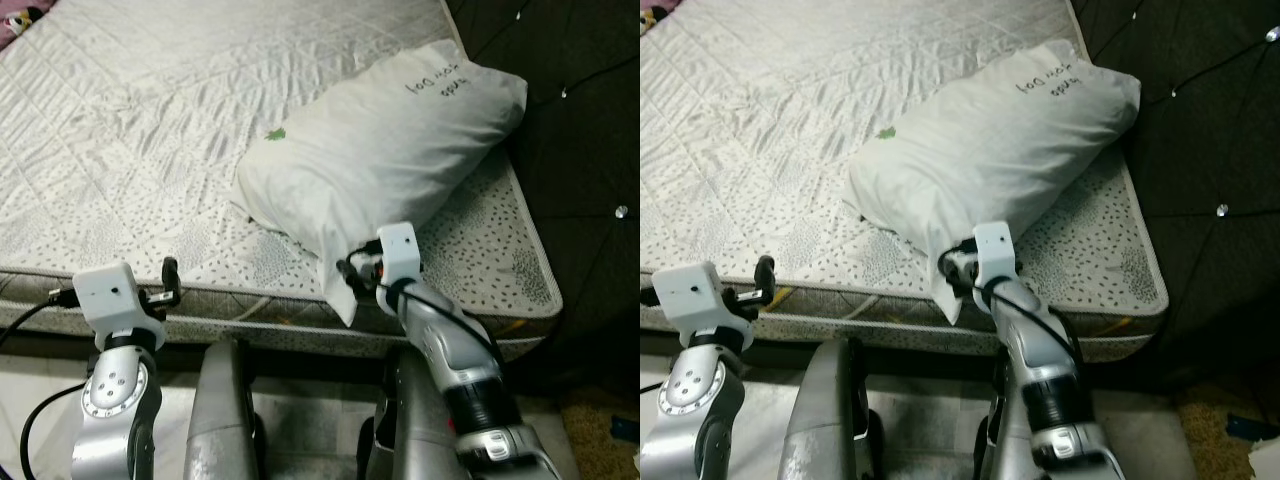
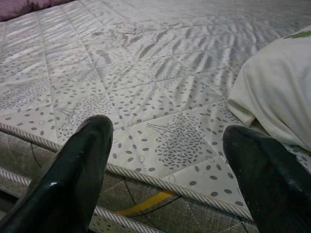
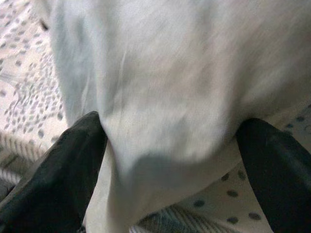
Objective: Clean up the room
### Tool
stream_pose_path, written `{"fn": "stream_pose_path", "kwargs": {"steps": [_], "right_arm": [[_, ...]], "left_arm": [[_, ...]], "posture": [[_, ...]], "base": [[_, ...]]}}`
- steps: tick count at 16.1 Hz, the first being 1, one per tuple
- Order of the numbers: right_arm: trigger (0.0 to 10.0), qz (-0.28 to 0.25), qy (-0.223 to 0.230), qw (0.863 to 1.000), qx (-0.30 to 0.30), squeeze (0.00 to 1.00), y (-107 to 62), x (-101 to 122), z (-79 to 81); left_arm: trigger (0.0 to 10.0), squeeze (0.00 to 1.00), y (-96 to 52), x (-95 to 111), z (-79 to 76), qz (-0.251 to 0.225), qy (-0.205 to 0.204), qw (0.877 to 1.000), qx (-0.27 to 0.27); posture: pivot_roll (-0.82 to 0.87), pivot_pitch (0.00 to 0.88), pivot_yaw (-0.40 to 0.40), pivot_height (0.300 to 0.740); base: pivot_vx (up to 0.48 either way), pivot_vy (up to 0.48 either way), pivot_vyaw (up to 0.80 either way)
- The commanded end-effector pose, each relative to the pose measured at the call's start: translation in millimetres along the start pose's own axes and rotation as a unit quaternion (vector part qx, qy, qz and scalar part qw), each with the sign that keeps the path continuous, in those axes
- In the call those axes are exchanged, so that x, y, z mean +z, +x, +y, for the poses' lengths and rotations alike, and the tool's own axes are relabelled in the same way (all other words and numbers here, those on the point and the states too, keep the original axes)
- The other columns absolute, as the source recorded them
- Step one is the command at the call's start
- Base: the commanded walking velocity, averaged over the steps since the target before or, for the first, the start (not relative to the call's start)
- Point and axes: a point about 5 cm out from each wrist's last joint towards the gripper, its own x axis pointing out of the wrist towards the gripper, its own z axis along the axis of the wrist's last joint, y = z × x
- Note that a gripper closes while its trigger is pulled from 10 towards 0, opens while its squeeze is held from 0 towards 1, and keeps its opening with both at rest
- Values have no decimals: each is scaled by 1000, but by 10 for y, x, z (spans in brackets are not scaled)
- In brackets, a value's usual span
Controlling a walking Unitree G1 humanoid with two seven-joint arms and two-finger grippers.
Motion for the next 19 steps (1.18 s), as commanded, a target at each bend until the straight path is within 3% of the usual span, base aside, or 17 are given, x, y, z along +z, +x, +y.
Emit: {"fn": "stream_pose_path", "kwargs": {"steps": [1, 2, 6, 7, 8, 9, 14, 19], "right_arm": [[9569, -1, 30, 999, -19, 0, 86, 24, 24], [10000, 0, 37, 999, -21, 0, 125, 35, 62], [10000, -18, 65, 997, -22, 0, 263, 157, 250], [2275, -36, 100, 994, -42, 0, 296, 240, 245], [2275, -43, 114, 991, -50, 0, 308, 279, 235], [0, -68, 147, 984, -80, 0, 331, 400, 160], [0, -70, 165, 978, -103, 0, 364, 399, 49], [0, -87, 180, 973, -115, 0, 400, 447, 41]], "left_arm": [[10000, 0, 15, -9, -18, 3, 2, 1000, -3], [10000, 0, 18, -5, -12, 2, 3, 1000, -2], [10000, 0, 24, 0, 13, 0, 4, 1000, 2], [10000, 0, 20, 2, 4, -1, 4, 1000, 2], [10000, 0, 18, 4, -2, -1, 3, 1000, 2], [10000, 0, 10, 8, -8, -2, 3, 1000, 2], [10000, 0, 27, -2, -20, -2, 0, 1000, 5], [10000, 0, 57, 2, -48, -5, -4, 1000, 2]], "posture": [[160, 69, 2, 548], [165, 65, 1, 548], [175, 59, -2, 548], [182, 59, -3, 548], [182, 59, -3, 548], [186, 58, -7, 548], [175, 52, -11, 548], [169, 45, -10, 548]], "base": [[0, 0, 0], [0, 0, 0], [0, 0, 0], [0, 0, 0], [0, 0, 0], [0, 0, 0], [0, 0, 0], [0, 0, 0]]}}
